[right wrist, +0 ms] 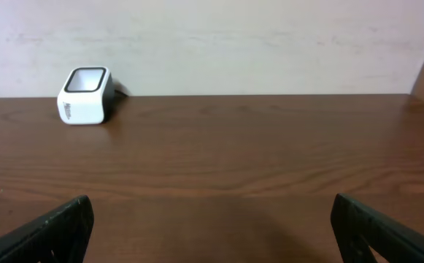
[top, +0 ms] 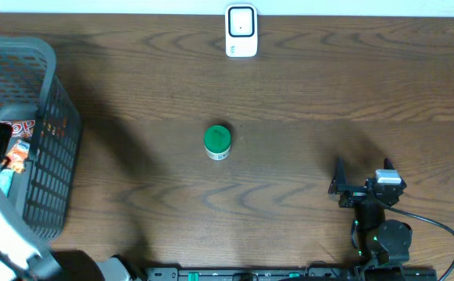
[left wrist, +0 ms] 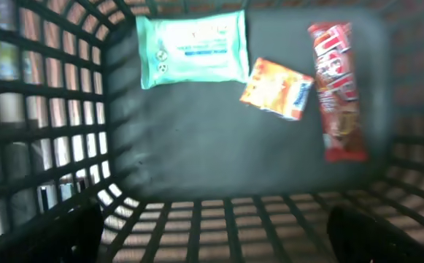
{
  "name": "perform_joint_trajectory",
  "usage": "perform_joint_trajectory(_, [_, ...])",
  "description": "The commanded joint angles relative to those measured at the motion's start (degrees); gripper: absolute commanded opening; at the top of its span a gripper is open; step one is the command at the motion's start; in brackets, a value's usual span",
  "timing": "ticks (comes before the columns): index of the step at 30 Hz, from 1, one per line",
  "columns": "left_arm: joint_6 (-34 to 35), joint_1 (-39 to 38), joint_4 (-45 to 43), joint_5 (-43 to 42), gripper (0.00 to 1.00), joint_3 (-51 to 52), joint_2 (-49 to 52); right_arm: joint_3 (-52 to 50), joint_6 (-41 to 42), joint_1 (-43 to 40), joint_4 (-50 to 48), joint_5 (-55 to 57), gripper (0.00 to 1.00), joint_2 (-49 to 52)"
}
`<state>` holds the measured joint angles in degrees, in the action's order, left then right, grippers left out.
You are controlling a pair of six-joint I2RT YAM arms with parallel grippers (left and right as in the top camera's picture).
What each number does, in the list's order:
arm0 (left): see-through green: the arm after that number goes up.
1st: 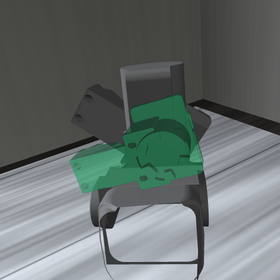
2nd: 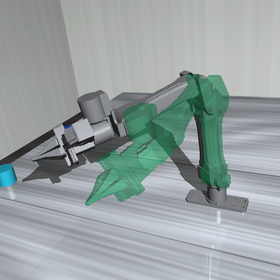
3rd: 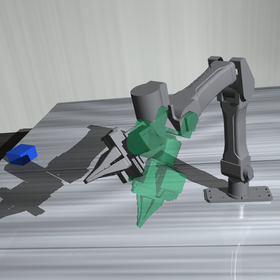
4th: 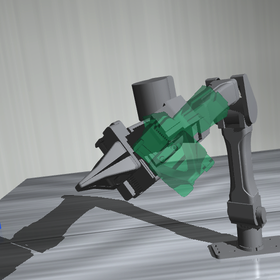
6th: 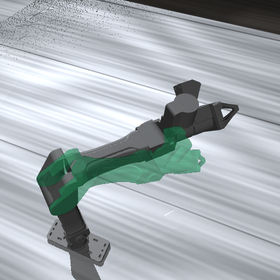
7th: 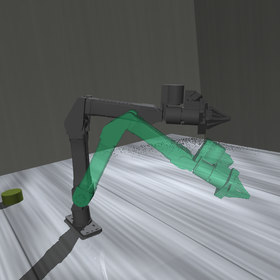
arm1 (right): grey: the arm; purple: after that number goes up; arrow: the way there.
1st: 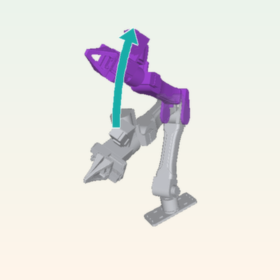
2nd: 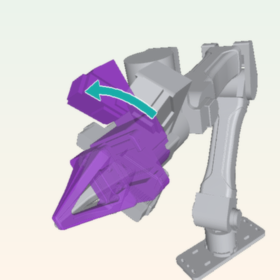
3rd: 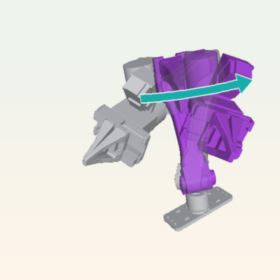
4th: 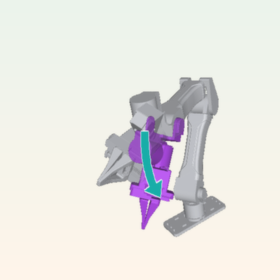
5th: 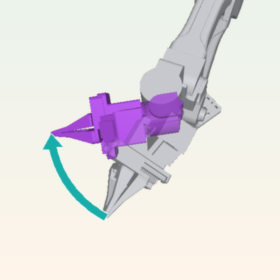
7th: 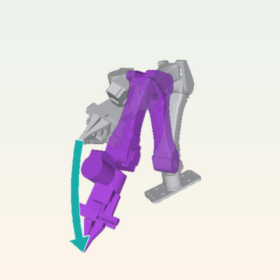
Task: Scan the item barcode
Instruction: 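Move left gripper back into the basket over the orange pack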
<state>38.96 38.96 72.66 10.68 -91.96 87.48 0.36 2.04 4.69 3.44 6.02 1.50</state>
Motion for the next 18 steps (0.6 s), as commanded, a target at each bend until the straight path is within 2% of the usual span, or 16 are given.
perform_joint_trajectory(1, [-1.8,0.3,-2.1,0.9,0.98,-0.2,6.1,0.0,-0.9,0.3,0.2,0.1,0.99,-0.1])
perform_joint_trajectory(8, [-10.2,0.3,-9.5,0.9,0.98,-0.2,17.0,0.0,-0.9,0.3,0.2,0.1,0.99,-0.1])
perform_joint_trajectory(18, [-13.6,0.3,-17.3,1.0,0.98,-0.2,25.9,0.0,-0.9,0.3,0.2,0.1,0.99,-0.1])
